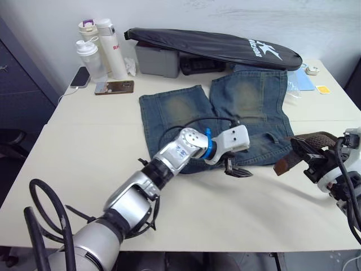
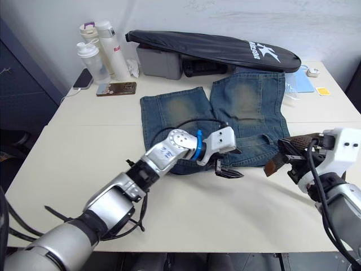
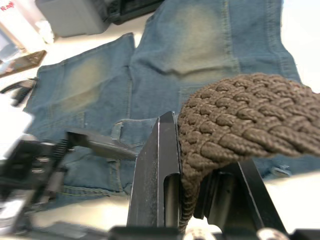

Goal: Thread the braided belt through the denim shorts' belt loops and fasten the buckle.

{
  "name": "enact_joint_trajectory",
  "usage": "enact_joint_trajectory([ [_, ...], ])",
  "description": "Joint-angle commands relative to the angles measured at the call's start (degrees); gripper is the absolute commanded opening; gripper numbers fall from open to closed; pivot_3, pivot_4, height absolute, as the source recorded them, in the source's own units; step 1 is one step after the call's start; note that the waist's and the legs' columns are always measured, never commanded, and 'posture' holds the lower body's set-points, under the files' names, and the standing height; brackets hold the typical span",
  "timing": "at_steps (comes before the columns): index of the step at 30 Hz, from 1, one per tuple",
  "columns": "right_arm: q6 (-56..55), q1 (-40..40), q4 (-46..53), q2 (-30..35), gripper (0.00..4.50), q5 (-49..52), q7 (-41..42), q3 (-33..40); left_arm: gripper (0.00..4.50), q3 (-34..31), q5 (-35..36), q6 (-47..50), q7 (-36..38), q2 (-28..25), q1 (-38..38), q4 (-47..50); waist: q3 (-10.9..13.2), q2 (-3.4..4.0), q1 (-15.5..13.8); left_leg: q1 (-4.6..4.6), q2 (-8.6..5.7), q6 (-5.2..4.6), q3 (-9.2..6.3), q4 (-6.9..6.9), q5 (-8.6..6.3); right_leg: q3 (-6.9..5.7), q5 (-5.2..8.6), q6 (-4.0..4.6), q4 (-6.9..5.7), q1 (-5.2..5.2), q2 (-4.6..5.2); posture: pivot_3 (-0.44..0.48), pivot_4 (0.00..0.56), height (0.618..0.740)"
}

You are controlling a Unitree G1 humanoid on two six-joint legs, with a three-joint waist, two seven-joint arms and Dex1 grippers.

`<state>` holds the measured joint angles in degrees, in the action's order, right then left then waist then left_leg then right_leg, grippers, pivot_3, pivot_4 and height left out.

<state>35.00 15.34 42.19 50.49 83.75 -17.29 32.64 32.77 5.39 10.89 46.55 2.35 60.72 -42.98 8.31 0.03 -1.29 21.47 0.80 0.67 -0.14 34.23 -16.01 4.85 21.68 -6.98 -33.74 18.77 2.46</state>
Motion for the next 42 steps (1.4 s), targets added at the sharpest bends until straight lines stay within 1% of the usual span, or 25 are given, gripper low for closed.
enact_joint_trajectory([
  [1,-0.5,1.9,3.4,-0.9,0.0,-0.3,-0.5,4.2,4.41,-1.2,-4.7,-8.4,-2.7,5.2,3.8,-11.0,0.0,0.0,0.0,0.02,0.0,-0.1,0.04,0.0,-0.05,0.08,0.0,-0.01,0.0,0.02,-0.03,0.0,0.15,0.74],
  [5,-0.7,3.8,5.4,-1.1,0.0,0.7,-1.3,6.6,4.41,-1.6,-8.7,-12.3,-4.6,9.7,5.8,-19.1,0.0,0.0,-0.1,0.04,-0.03,-0.15,0.05,-0.01,-0.08,0.13,0.0,-0.03,-0.02,0.06,-0.04,0.0,0.15,0.74],
  [6,-0.8,4.1,5.7,-1.1,0.0,1.0,-1.5,7.1,4.17,-1.4,-9.9,-13.3,-4.9,10.2,5.9,-20.6,0.0,0.0,0.0,0.04,-0.02,-0.15,0.04,0.0,-0.08,0.14,0.0,-0.03,-0.02,0.06,-0.05,0.0,0.15,0.74],
  [8,-0.8,4.7,6.5,-1.0,0.0,1.8,-1.9,7.9,3.49,-3.1,-9.9,-14.1,-4.2,11.5,5.7,-22.6,0.0,-0.01,0.0,0.0,-0.02,-0.16,0.1,-0.01,-0.09,0.15,0.0,-0.04,-0.05,0.05,-0.07,0.0,0.15,0.74],
  [9,-0.9,5.0,6.8,-0.9,0.0,2.2,-2.1,8.4,3.28,-3.4,-10.5,-14.7,-4.5,11.6,5.6,-23.4,0.0,-0.01,0.1,-0.02,-0.01,-0.16,0.13,-0.01,-0.09,0.15,0.0,-0.05,-0.06,0.06,-0.08,0.0,0.15,0.74],
  [10,-1.0,5.3,7.1,-0.9,0.0,2.5,-2.3,8.8,2.69,-3.8,-11.5,-15.8,-6.5,11.5,5.7,-24.6,0.0,-0.02,0.1,-0.04,-0.01,-0.16,0.16,-0.01,-0.09,0.15,0.0,-0.05,-0.11,0.05,-0.08,0.0,0.15,0.74],
  [11,-1.2,5.4,7.3,-0.9,0.0,2.8,-2.4,9.1,2.37,-3.2,-13.5,-17.6,-9.0,11.0,6.0,-25.6,0.0,-0.04,0.1,-0.05,0.0,-0.16,0.17,-0.01,-0.08,0.14,0.0,-0.05,-0.12,0.04,-0.09,0.0,0.15,0.74],
  [12,-1.4,5.4,7.4,-1.1,0.0,3.0,-2.5,9.1,1.87,-3.4,-14.4,-18.6,-11.0,10.6,6.2,-26.4,0.0,-0.05,0.1,-0.05,0.01,-0.16,0.17,-0.01,-0.08,0.14,0.0,-0.05,-0.12,0.04,-0.1,0.0,0.15,0.74],
  [13,-1.6,5.4,7.5,-1.2,0.0,3.2,-2.5,9.1,1.61,-3.8,-14.7,-19.1,-12.2,10.4,6.4,-27.0,0.0,-0.06,0.1,-0.06,0.01,-0.16,0.17,-0.01,-0.09,0.15,0.0,-0.05,-0.12,0.03,-0.1,0.0,0.15,0.74],
  [15,-1.7,5.1,7.4,-1.0,0.0,3.5,-2.6,8.7,0.63,-3.7,-16.5,-20.9,-15.0,10.0,7.1,-27.9,0.0,-0.06,0.1,-0.07,0.03,-0.16,0.25,0.0,-0.08,0.18,-0.01,-0.08,-0.14,0.02,-0.1,0.0,0.15,0.74],
  [16,-1.7,5.0,7.4,-0.9,0.0,3.6,-2.7,8.6,0.26,-4.0,-17.1,-21.5,-15.6,10.0,7.3,-28.4,0.0,-0.06,0.1,-0.07,0.02,-0.16,0.29,0.0,-0.08,0.18,-0.02,-0.1,-0.16,-0.01,-0.12,0.0,0.15,0.74],
  [17,-1.8,4.6,7.2,-0.8,0.0,3.8,-2.6,8.2,0.02,-4.5,-17.5,-21.7,-15.7,10.1,7.4,-28.7,0.0,-0.06,0.1,-0.09,0.02,-0.16,0.32,0.0,-0.08,0.18,-0.02,-0.11,-0.16,-0.01,-0.14,0.0,0.15,0.74],
  [19,-1.7,3.9,6.7,-0.5,0.0,3.9,-2.1,7.7,0.02,-5.7,-17.2,-21.2,-15.0,10.5,7.4,-29.3,0.0,-0.06,0.2,-0.1,0.02,-0.16,0.41,0.0,-0.07,0.19,-0.04,-0.15,-0.16,-0.01,-0.15,0.0,0.15,0.74],
  [22,-1.3,2.7,5.6,-0.1,0.0,3.9,-1.5,7.4,0.02,-6.3,-17.7,-20.8,-11.7,10.6,6.7,-29.2,0.0,-0.06,0.4,-0.18,0.02,-0.16,0.51,0.0,-0.07,0.25,-0.05,-0.17,-0.19,-0.01,-0.14,0.0,0.15,0.74],
  [24,-1.0,1.8,5.1,0.1,0.0,3.8,-0.8,6.9,0.02,-6.7,-17.8,-21.2,-8.2,10.0,6.2,-28.3,0.0,-0.06,0.4,-0.22,0.03,-0.15,0.52,-0.01,-0.07,0.24,-0.05,-0.17,-0.21,-0.01,-0.15,0.0,0.15,0.74],
  [29,-0.3,-0.2,4.1,0.8,0.0,4.5,1.7,5.9,0.02,-8.1,-16.3,-23.4,3.5,6.7,3.5,-24.2,-0.1,-0.03,0.5,-0.26,0.07,-0.14,0.5,-0.07,-0.06,0.23,-0.05,-0.17,-0.26,0.03,-0.17,0.0,0.15,0.74],
  [31,0.0,-0.7,4.1,1.3,0.0,4.6,3.0,5.6,0.02,-7.5,-16.6,-24.7,8.7,4.0,1.6,-21.7,-0.1,-0.03,0.7,-0.26,0.11,-0.14,0.51,-0.09,-0.06,0.24,-0.05,-0.16,-0.31,0.02,-0.18,0.0,0.15,0.74],
  [34,0.4,-0.1,4.8,1.5,0.0,6.3,4.6,5.8,0.02,-7.7,-16.0,-24.1,16.4,-1.3,-0.9,-16.4,-0.1,-0.02,1.2,-0.27,0.15,-0.14,0.51,-0.08,-0.06,0.28,-0.04,-0.14,-0.38,0.0,-0.18,0.0,0.15,0.74],
  [37,0.0,0.7,5.5,0.9,0.0,8.7,4.9,6.4,0.02,-8.7,-13.6,-20.3,23.9,-6.4,-2.9,-8.8,-0.1,-0.03,1.7,-0.25,0.21,-0.14,0.52,-0.09,-0.06,0.36,-0.03,-0.13,-0.48,-0.08,-0.17,0.0,0.15,0.74],
  [40,-0.9,0.9,5.6,0.5,0.0,10.2,4.5,6.1,0.02,-8.9,-11.7,-15.7,29.1,-10.4,-5.2,-0.5,-0.1,-0.01,2.0,-0.26,0.29,-0.14,0.5,-0.08,-0.06,0.41,-0.01,-0.08,-0.76,-0.09,-0.16,0.0,0.15,0.74],
  [42,-1.0,0.9,5.5,0.5,0.0,10.3,4.5,5.7,0.02,-9.2,-10.3,-12.6,31.1,-12.1,-6.7,4.7,-0.1,0.01,2.1,-0.28,0.32,-0.14,0.38,-0.02,-0.05,0.43,0.0,-0.06,-0.77,-0.07,-0.14,0.0,0.15,0.74],
])
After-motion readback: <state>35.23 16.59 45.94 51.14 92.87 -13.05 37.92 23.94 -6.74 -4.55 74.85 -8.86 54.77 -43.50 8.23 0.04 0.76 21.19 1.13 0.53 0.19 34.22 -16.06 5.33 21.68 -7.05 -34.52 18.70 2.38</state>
